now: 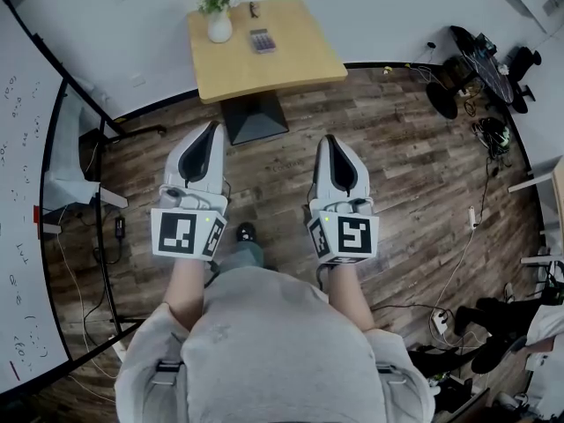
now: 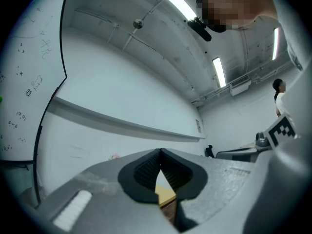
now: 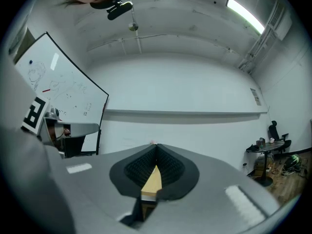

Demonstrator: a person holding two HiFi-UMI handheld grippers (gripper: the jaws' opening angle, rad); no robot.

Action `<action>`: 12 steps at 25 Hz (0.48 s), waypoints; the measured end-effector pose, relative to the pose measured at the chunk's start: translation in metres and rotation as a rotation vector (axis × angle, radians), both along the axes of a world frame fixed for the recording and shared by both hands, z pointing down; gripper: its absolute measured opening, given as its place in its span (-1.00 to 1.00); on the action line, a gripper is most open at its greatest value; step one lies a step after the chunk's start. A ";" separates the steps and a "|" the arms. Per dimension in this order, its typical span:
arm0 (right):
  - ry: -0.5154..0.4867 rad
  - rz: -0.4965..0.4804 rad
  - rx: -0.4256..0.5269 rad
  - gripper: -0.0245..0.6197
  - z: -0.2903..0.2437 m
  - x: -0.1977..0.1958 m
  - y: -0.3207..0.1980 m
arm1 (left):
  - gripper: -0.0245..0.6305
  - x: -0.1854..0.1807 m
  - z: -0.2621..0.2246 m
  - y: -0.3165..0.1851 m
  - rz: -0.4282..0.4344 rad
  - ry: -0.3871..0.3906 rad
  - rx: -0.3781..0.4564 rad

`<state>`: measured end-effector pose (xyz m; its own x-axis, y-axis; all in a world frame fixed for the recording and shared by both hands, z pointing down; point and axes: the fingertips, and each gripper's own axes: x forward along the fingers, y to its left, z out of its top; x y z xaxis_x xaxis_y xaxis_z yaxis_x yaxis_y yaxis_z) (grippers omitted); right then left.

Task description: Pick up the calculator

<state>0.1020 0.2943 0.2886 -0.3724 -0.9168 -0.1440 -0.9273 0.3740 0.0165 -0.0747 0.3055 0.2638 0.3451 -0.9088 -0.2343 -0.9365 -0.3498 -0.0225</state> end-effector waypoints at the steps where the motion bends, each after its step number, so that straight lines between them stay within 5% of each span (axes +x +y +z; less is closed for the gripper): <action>1: -0.001 -0.002 0.002 -0.92 -0.001 -0.002 -0.004 | -0.91 -0.001 0.000 -0.004 0.001 -0.002 0.001; 12: -0.005 0.004 0.002 -0.92 -0.002 -0.018 -0.064 | -0.91 -0.014 -0.003 -0.067 0.016 -0.007 0.003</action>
